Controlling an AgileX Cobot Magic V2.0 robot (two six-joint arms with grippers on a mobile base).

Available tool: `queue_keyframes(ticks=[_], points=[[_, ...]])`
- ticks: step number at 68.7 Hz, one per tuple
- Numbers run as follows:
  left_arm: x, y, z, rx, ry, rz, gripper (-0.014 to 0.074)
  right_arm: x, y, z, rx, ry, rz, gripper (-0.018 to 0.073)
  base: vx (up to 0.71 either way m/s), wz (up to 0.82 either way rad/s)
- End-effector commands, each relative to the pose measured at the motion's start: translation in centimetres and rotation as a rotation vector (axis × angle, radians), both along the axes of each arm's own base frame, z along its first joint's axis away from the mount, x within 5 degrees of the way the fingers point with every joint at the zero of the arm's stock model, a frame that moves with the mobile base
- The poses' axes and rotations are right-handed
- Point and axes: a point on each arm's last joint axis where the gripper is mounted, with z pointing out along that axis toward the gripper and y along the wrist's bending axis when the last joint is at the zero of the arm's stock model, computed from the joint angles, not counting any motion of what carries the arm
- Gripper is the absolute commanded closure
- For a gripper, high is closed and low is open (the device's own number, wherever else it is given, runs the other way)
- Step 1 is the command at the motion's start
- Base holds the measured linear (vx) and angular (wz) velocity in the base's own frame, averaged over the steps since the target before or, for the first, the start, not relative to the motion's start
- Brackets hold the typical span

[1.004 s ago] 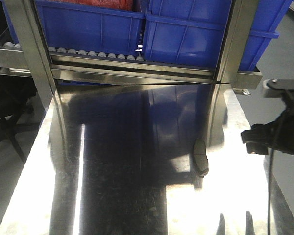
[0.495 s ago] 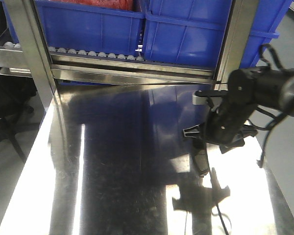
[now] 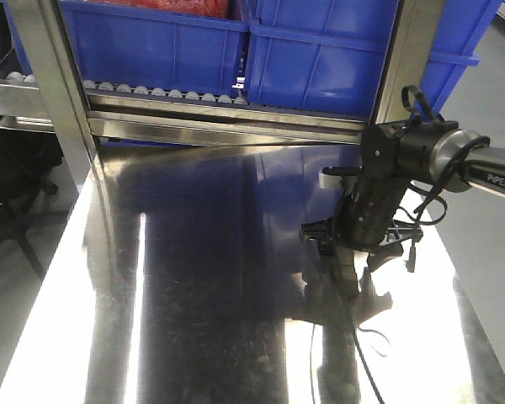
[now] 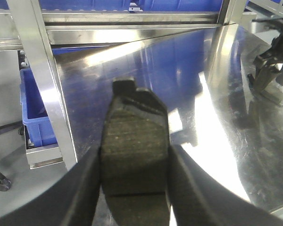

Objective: Move and align brake pads A on conveyor
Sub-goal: 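Lower the right gripper onto the other brake pad and close on it, then raise the right gripper holding its brake pad off the table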

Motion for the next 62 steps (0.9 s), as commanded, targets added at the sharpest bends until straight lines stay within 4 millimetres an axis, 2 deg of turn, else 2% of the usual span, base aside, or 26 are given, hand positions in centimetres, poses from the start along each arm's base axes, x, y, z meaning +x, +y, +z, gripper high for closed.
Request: queue_keyframes(ticks=[1,7,12,19,26,38,47,62], points=[[0.2,-0.2,1.7,-0.041,-0.102,-0.020,0.0603,0.5,0.0,1.9,0.017,-0.071,-0.005,0.0045,0.00,0.00],[0.2,-0.2,1.7,-0.041,-0.102,-0.020,0.0603,0.6,0.0,1.1,0.008,-0.055,-0.001,0.0090,0.00,0.00],[0.2,-0.2,1.7,-0.041,-0.102,-0.020,0.0603,0.8,0.0,0.9,0.007,-0.061,0.001,0.0174,0.00,0.00],[0.2,-0.2,1.7,-0.041,-0.102,-0.020,0.0603,0.9,0.0,1.3,0.014,-0.088,0.004,0.0363,0.00,0.00],[0.2,-0.2,1.7,-0.041,-0.102,-0.020,0.0603,0.9,-0.3,2.5,0.023,-0.131,0.005,0.0577,0.00,0.00],[0.2,-0.2,1.7,-0.041,-0.102,-0.020,0.0603,0.5,-1.9,6.1,0.049,-0.213,-0.015,0.0570,0.00,0.00],[0.2,-0.2,1.7,-0.041,-0.102,-0.020,0.0603,-0.3,-4.2,9.4,0.039,-0.275,0.008,0.0568,0.00,0.00],[0.2,-0.2,1.7,-0.041,-0.102,-0.020,0.0603,-3.2,-6.6,16.1,-0.008,-0.452,0.058,0.0568,0.00,0.00]])
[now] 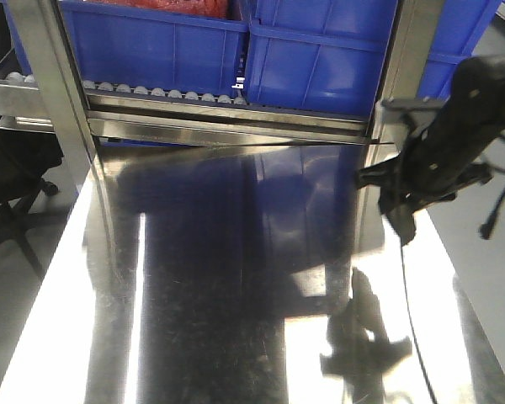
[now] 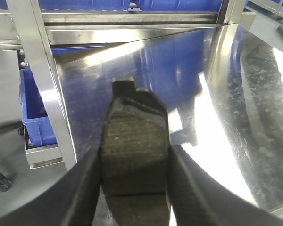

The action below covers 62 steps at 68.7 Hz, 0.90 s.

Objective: Move and align brake pads A on conveyor
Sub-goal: 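Raise the right gripper holding its brake pad off the table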

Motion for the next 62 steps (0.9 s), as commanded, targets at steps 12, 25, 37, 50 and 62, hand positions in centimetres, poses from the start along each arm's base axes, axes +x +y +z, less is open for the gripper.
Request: queue_keyframes(ticks=[12,25,37,50,62], points=[[0.2,-0.2,1.7,-0.042,-0.103,-0.020,0.0602,-5.0,-2.4,10.7,-0.089,-0.348,-0.012,0.0568,0.00,0.00],[0.2,-0.2,1.7,-0.042,-0.103,-0.020,0.0602,-9.3,-3.1,14.7,-0.069,-0.498,-0.024,0.0566,0.00,0.00],[0.2,-0.2,1.7,-0.042,-0.103,-0.020,0.0602,-13.9,-3.8,14.1,-0.053,-0.612,-0.018,0.0565,0.00,0.00],[0.2,-0.2,1.7,-0.042,-0.103,-0.020,0.0602,-19.7,-4.7,11.3,-0.027,-0.720,-0.014,0.0565,0.00,0.00],[0.2,-0.2,1.7,-0.042,-0.103,-0.020,0.0602,-24.5,-5.2,9.2,0.025,-0.840,-0.018,0.0565,0.00,0.00]])
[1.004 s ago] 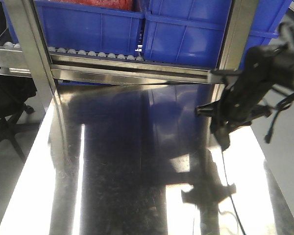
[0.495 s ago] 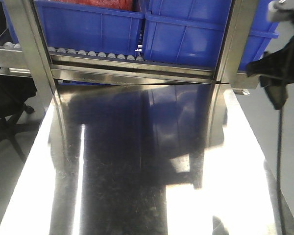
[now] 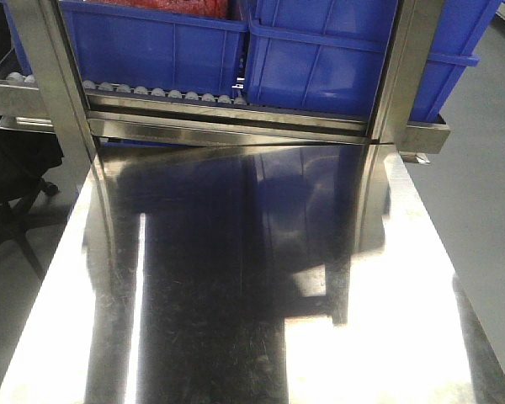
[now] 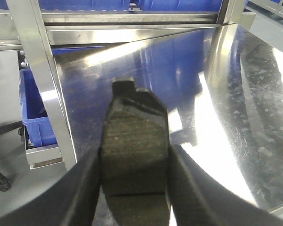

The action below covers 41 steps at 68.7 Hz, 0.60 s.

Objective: Move and align brake pads A on conveyor
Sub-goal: 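Raise the right gripper holding its brake pad off the table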

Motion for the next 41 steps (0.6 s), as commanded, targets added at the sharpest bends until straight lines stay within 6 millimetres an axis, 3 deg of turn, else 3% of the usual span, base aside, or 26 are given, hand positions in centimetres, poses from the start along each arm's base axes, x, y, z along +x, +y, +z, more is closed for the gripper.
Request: queue_keyframes(ticks=[1,21,41], points=[[0.2,-0.2,1.7,-0.042,-0.103,-0.020,0.0602,-2.1,-0.2,0.7,0.046,-0.193,0.010,0.0565,0.00,0.00],[0.2,-0.2,1.7,-0.042,-0.103,-0.020,0.0602,-8.1,-0.9,-2.6,0.119,-0.387,0.030,0.0565,0.00,0.00],[0.2,-0.2,1.7,-0.042,-0.103,-0.020,0.0602,-10.1,-1.3,-3.5,0.113,-0.452,0.028,0.0565,0.00,0.00]])
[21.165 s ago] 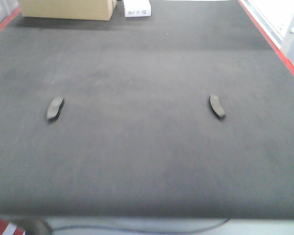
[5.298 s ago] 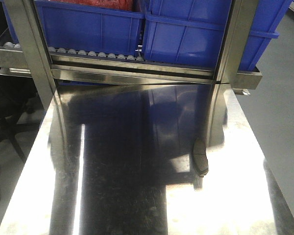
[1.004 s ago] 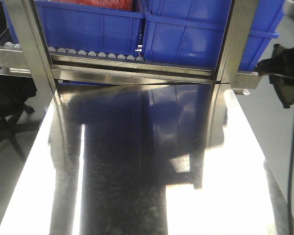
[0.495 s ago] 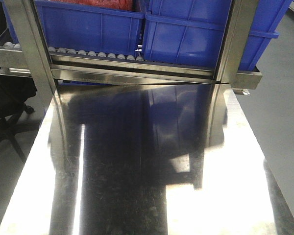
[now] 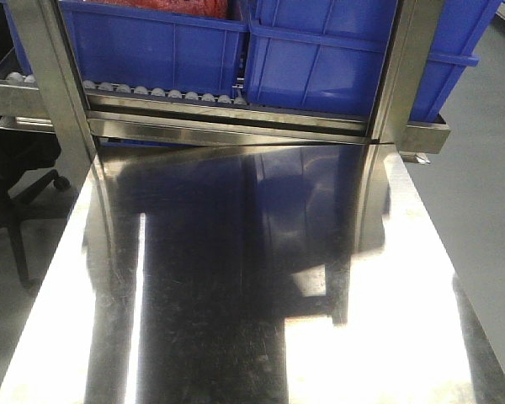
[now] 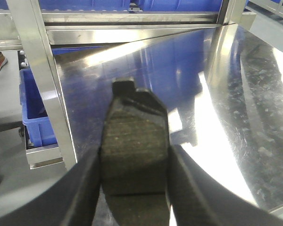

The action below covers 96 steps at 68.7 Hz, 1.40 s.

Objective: Move and align brake pads A on conveyor
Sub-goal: 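Raise the right gripper holding its brake pad off the table, then back the base away from the steel table and turn toward the aisle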

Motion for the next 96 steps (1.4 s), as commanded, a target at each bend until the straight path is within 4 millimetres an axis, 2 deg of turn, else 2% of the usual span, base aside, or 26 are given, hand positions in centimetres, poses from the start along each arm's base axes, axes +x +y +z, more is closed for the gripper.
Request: queue_keyframes(ticks=[1,61,96], points=[[0.20,-0.21,1.66,-0.042,-0.103,-0.020,0.0602,0.03,-0.08,1.60,-0.005,-0.112,-0.006,0.0565,0.00,0.00],[0.21,-0.19,1.66,-0.040,-0.103,-0.019,0.0602,0.00,-0.09,1.42,-0.007,-0.092,-0.008,0.0565,-0.01,0.04],[0.20,-0.19,1.66,-0.039,-0.103,-0.019,0.0602,0.00,-0.09,1.42,-0.007,-0.092,-0.008,0.0565,-0.17,0.70]])
